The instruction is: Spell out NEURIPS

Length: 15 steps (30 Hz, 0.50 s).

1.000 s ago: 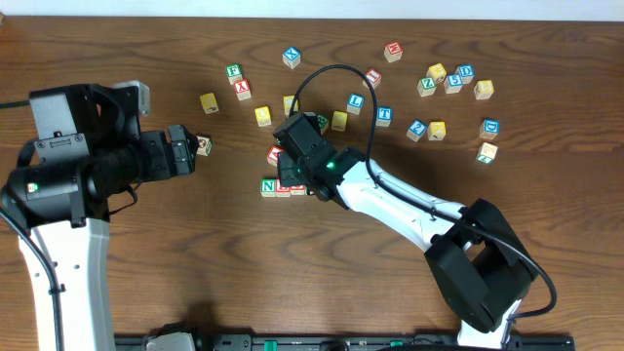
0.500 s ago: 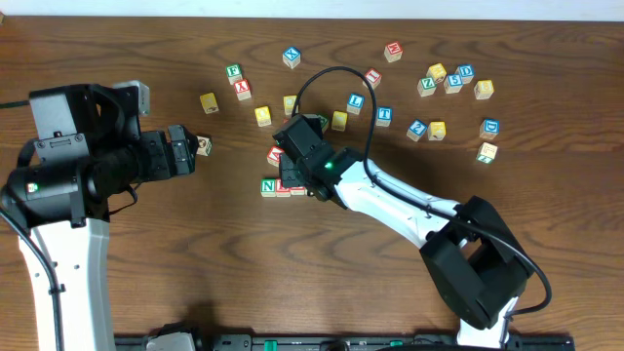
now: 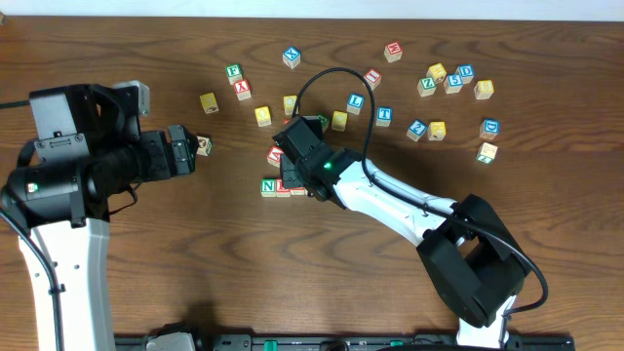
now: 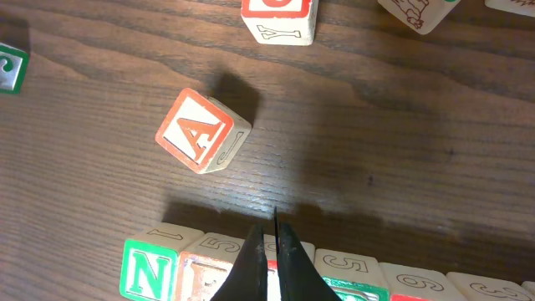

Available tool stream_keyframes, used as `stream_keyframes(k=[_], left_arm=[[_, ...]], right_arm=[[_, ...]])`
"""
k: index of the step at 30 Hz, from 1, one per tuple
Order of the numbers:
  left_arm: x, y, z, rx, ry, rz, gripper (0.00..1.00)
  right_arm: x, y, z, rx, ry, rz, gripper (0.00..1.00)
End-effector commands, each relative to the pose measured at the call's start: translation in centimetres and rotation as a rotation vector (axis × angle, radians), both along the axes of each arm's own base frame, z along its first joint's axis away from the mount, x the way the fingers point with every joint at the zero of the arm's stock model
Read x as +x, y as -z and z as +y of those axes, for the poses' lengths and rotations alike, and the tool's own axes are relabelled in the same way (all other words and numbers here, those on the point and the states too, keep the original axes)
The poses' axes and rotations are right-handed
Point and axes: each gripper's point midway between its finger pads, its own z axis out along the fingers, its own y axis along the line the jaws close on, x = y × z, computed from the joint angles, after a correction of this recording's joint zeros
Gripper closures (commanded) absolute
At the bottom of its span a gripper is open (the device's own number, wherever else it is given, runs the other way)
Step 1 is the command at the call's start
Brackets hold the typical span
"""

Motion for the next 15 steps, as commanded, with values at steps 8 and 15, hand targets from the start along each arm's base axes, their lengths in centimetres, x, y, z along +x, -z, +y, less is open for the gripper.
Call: stream_keyframes(k=[8, 15], left_arm=[[0.04, -0.69, 0.01, 0.004, 0.008, -0.021, 0.05], [0.04, -0.69, 0.01, 0.004, 0.008, -0.021, 0.05]], right_arm=[[-0.79, 0.57, 0.64, -0.018, -0.007, -0.005, 0.99], [-0.77, 0.6, 0.51, -0.034, -0.002, -0.017, 0.99]])
